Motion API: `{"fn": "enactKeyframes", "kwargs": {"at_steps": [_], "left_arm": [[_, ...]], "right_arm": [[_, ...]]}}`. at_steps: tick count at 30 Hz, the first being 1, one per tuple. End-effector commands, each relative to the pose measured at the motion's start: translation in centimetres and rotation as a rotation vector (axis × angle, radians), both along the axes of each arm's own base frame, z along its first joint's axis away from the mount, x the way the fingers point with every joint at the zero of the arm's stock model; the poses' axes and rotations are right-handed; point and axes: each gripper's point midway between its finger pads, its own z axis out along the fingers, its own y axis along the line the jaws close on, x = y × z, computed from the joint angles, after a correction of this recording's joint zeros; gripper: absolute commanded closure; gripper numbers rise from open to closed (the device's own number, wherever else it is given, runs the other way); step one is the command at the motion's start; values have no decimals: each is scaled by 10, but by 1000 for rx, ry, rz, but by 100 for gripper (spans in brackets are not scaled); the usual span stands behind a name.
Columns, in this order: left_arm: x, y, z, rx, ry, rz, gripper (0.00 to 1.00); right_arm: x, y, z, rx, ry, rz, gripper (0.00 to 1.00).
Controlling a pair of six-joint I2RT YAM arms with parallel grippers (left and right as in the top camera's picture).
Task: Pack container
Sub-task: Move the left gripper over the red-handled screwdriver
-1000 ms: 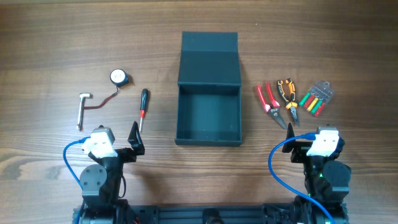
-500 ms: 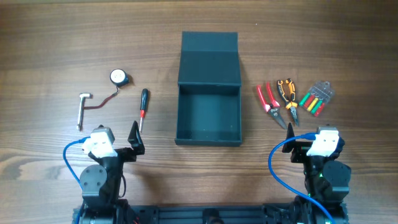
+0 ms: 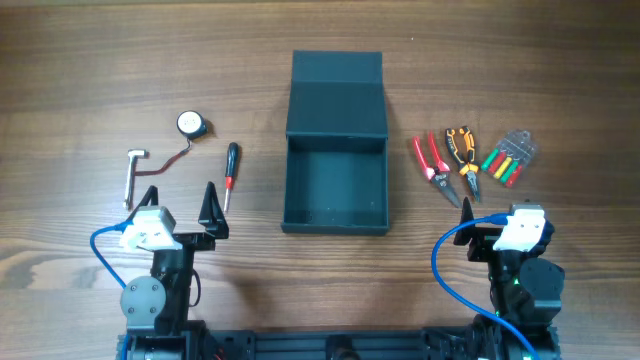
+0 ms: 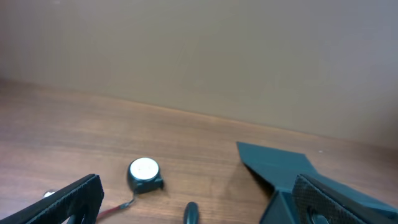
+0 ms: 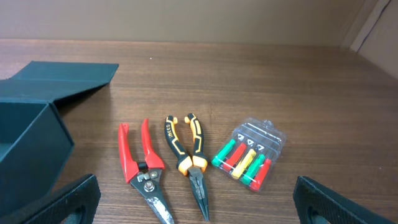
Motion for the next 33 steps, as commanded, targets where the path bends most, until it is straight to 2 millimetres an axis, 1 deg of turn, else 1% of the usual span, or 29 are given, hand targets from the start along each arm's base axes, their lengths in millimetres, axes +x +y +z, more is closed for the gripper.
{"fn": "enactKeyframes", "kwargs": {"at_steps": [1, 3, 6, 8, 10, 11, 12, 13, 16, 17, 19, 21, 23, 25, 27, 30, 33], "left_arm": [[-1, -9, 8, -45, -25, -49, 0], [0, -9, 10, -108, -17, -49, 0], [6, -8, 20, -121, 24, -46, 0], [19, -9, 37, -111, 76, -44, 0], [41, -12, 55, -113, 137, -57, 0], [50, -13, 59, -114, 171, -63, 0], [68, -14, 59, -116, 262, -60, 0], [79, -14, 56, -116, 328, -57, 0], [119, -29, 53, -59, 505, -153, 0], [136, -30, 51, -62, 560, -154, 0], [154, -33, 41, -8, 614, -186, 0], [158, -42, 32, 46, 625, -268, 0], [157, -50, 30, 32, 626, -310, 0], [156, -52, 30, 27, 630, -322, 0], [152, -51, 23, 23, 662, -322, 0], [149, -51, 7, 14, 721, -323, 0], [149, -51, -15, 2, 793, -324, 0]], "right_arm": [[0, 4, 3, -8, -12, 26, 0], [0, 4, 3, -8, -12, 26, 0], [0, 4, 2, -8, -11, 26, 0], [0, 4, 3, -8, -12, 26, 0], [0, 4, 2, -7, -11, 26, 0], [0, 4, 3, -8, -12, 26, 0], [0, 4, 3, -8, -12, 26, 0], [0, 4, 3, -8, -12, 26, 0], [0, 4, 3, -8, -12, 26, 0], [0, 4, 3, -7, -12, 26, 0], [0, 4, 3, -8, -12, 26, 0], [0, 4, 3, -8, -12, 26, 0], [0, 4, 3, -8, -12, 26, 0], [0, 4, 3, -8, -12, 26, 0], [0, 4, 3, -8, -12, 26, 0], [0, 4, 3, -7, -12, 26, 0], [0, 4, 2, -7, -11, 26, 0]]}}
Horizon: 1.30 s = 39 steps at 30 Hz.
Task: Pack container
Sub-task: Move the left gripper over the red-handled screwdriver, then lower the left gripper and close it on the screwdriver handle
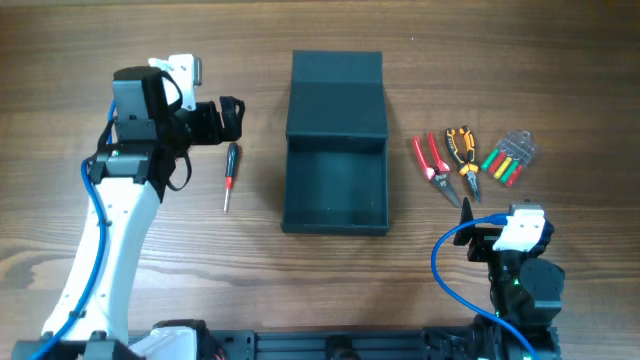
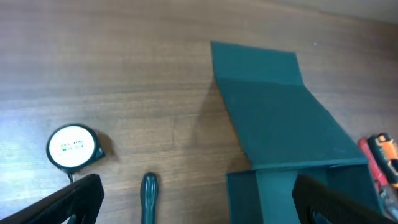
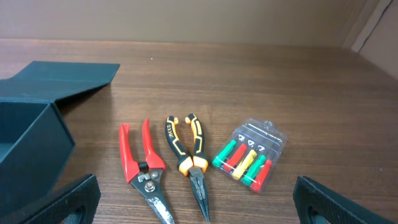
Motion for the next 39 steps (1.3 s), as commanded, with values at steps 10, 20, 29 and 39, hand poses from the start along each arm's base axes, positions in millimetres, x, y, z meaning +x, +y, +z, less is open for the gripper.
{"fn": "enactKeyframes", "kwargs": {"at_steps": [10, 20, 29, 39], "left_arm": [[-3, -27, -127, 55, 346, -110, 0], [-7, -5, -145, 275, 398, 34, 0], [-12, -7, -148, 239, 425, 44, 0], [-16, -1, -153, 263, 448, 22, 0]], "right_arm": [[0, 4, 2, -6, -9, 22, 0], [0, 4, 2, -6, -9, 22, 0], [0, 4, 2, -6, -9, 22, 0], [0, 4, 2, -5, -9, 22, 0]]}}
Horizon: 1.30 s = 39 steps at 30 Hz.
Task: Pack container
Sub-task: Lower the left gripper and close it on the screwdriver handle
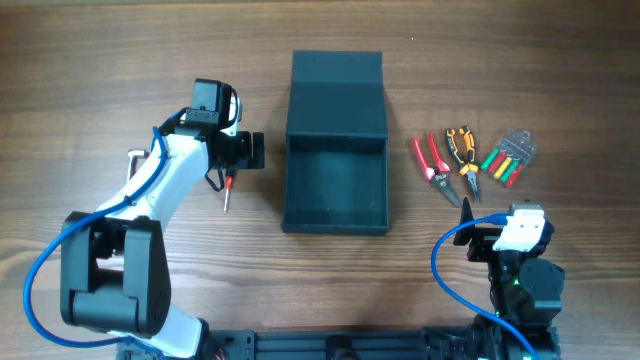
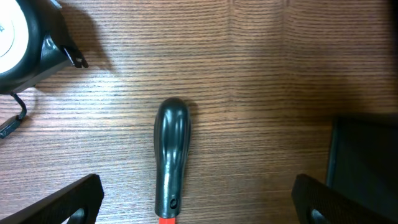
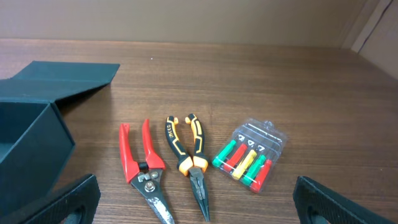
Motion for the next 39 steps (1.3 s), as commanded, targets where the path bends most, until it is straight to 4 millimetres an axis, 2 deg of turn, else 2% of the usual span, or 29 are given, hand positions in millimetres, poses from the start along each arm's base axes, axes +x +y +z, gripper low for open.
{"fn": "enactKeyframes", "kwargs": {"at_steps": [1, 5, 8, 11, 22, 25, 30, 32, 36, 39], "left_arm": [[4, 16, -8, -5, 24, 31, 0], [2, 28, -23, -61, 71, 68, 0], [0, 27, -31, -74, 93, 48, 0], [2, 20, -29, -104, 82, 11, 0], [-5, 17, -32, -88, 109, -45, 0], [-1, 18, -23, -84, 116, -44, 0], [23, 17, 9, -84, 73, -46, 0], [26, 17, 11, -80, 73, -48, 0], [15, 13, -8, -66, 156, -87, 0], [9, 1, -24, -58, 204, -135, 0]], "right_arm": [[0, 4, 2, -6, -9, 22, 0], [0, 4, 2, -5, -9, 22, 0], [0, 4, 2, -5, -9, 22, 0], [0, 4, 2, -6, -9, 22, 0], [0, 4, 2, -5, -9, 22, 0], [0, 4, 2, -5, -9, 22, 0], [0, 4, 2, -6, -9, 22, 0], [0, 4, 2, -6, -9, 22, 0], [0, 4, 2, -5, -9, 22, 0], [0, 4, 2, -6, -9, 22, 0]]}}
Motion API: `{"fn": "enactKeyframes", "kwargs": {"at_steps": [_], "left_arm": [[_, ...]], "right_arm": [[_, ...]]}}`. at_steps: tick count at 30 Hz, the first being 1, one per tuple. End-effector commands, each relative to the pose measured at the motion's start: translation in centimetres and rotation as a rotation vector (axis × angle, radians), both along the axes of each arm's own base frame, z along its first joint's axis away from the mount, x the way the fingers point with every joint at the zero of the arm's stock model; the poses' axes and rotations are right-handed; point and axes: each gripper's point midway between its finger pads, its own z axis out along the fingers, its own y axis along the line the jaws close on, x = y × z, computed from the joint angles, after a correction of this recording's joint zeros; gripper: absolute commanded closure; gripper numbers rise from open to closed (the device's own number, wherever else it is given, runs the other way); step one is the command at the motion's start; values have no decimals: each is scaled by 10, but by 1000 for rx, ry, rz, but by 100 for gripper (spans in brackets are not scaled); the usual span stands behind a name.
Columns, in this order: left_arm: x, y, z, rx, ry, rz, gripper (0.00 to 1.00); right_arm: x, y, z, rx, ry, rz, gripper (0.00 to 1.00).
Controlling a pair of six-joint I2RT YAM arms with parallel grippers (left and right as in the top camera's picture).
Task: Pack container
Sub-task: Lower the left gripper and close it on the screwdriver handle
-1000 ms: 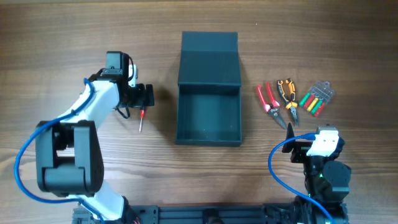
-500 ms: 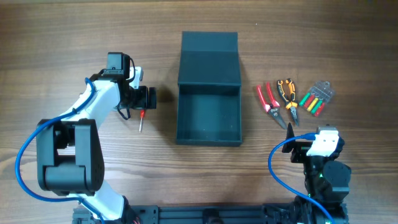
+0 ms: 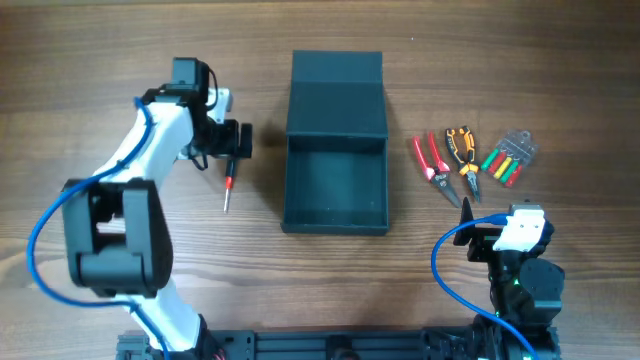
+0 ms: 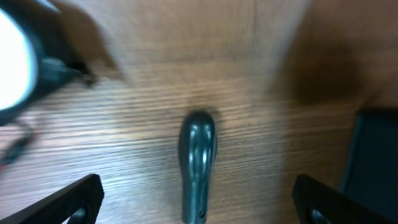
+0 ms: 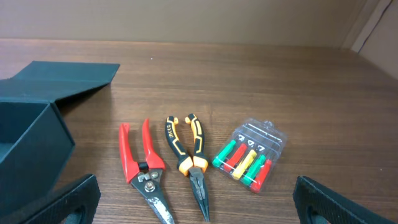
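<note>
The dark green box (image 3: 335, 190) stands open mid-table, its lid (image 3: 337, 95) laid back. A screwdriver lies left of it, red shaft (image 3: 228, 186) showing in the overhead view. Its dark handle (image 4: 198, 158) shows in the blurred left wrist view. My left gripper (image 3: 232, 140) hovers open over that handle, and its fingertips (image 4: 74, 199) straddle it without touching. My right gripper (image 5: 198, 202) is open at the near right, holding nothing. In front of it lie red snips (image 5: 144, 168), orange-black pliers (image 5: 189, 158) and a clear bit case (image 5: 250, 155).
A tape measure (image 4: 15, 68) sits at the left edge of the left wrist view; my left arm hides it in the overhead view. The box wall (image 4: 379, 162) is close on that gripper's right.
My left gripper has shifted a little left and toward the far side, still open over the screwdriver handle. Its wrist view is now blurred. The right arm is unchanged.
Both arms rested at the near edge, grippers open. My left arm then stood raised over the far left, beside the tape measure. After that it was low over the screwdriver handle next to the box, and it hovers there now. Nothing has been picked up.
</note>
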Motion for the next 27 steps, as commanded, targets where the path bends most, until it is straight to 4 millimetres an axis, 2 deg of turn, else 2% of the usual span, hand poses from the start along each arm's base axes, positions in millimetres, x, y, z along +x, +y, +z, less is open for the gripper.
{"fn": "enactKeyframes", "kwargs": {"at_steps": [1, 13, 15, 17, 19, 21, 22, 27], "left_arm": [[-3, -17, -16, 0, 36, -79, 0], [0, -7, -21, 64, 35, -33, 0], [-2, -7, -21, 63, 42, -19, 2], [-2, -7, -21, 57, 48, 37, 10], [-1, -9, -21, 45, 48, 64, 13], [-1, -9, -21, 46, 49, 64, 13], [-1, -8, -21, 46, 49, 64, 0], [-4, -8, -22, 47, 60, 65, 0]], "right_arm": [[0, 4, 2, -6, -9, 22, 0], [0, 4, 2, -6, -9, 22, 0], [0, 4, 2, -6, -9, 22, 0], [0, 4, 2, -5, -9, 22, 0], [0, 4, 2, -6, -9, 22, 0], [0, 4, 2, -5, -9, 22, 0], [0, 4, 2, -6, -9, 22, 0], [0, 4, 2, -5, -9, 22, 0]]}}
